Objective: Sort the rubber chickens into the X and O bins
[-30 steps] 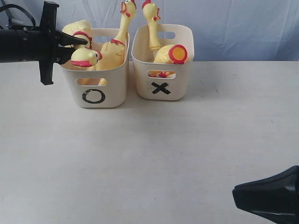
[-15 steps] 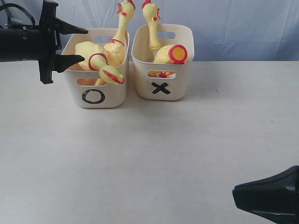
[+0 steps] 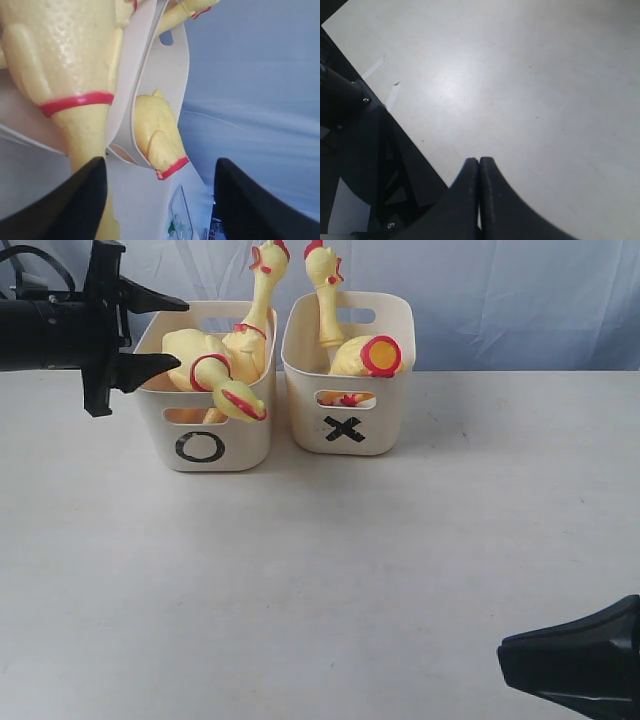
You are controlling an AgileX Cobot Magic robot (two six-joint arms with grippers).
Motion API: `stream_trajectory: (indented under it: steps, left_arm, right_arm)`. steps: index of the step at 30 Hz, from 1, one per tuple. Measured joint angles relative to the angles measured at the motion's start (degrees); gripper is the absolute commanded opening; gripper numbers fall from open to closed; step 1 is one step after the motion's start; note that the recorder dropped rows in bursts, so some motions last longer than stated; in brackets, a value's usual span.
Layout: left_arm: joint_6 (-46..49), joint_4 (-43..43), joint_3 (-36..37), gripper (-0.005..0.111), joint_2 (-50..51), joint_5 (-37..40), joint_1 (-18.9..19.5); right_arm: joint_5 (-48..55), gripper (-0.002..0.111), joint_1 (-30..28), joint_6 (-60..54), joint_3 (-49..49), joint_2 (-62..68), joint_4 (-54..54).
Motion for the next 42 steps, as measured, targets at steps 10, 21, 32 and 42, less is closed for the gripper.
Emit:
stream_trajectory:
  steps: [10,21,32,42]
  left_arm:
    - [6.50,0.13,-0.82,0.000,-4.19,4.08,0.42]
    - [6.89,24.50,-0.95,0.000,-16.57,5.22,3.61]
    - [2.83,44.35,-0.29,0.000,-32.86,5.12,3.71]
    - [1.69,55.64,5.31,0.000,-46.80,0.35,3.71]
  right_arm:
    - [0.00,-0.001,0.00,0.00,0.00,0.00,0.00]
    - [0.00,-0.001,0.00,0.00,0.00,0.00,0.00]
    - [-0.20,-0.001,0.00,0.00,0.00,0.00,0.00]
    - [-0.42,-0.001,0.00,0.00,0.00,0.00,0.00]
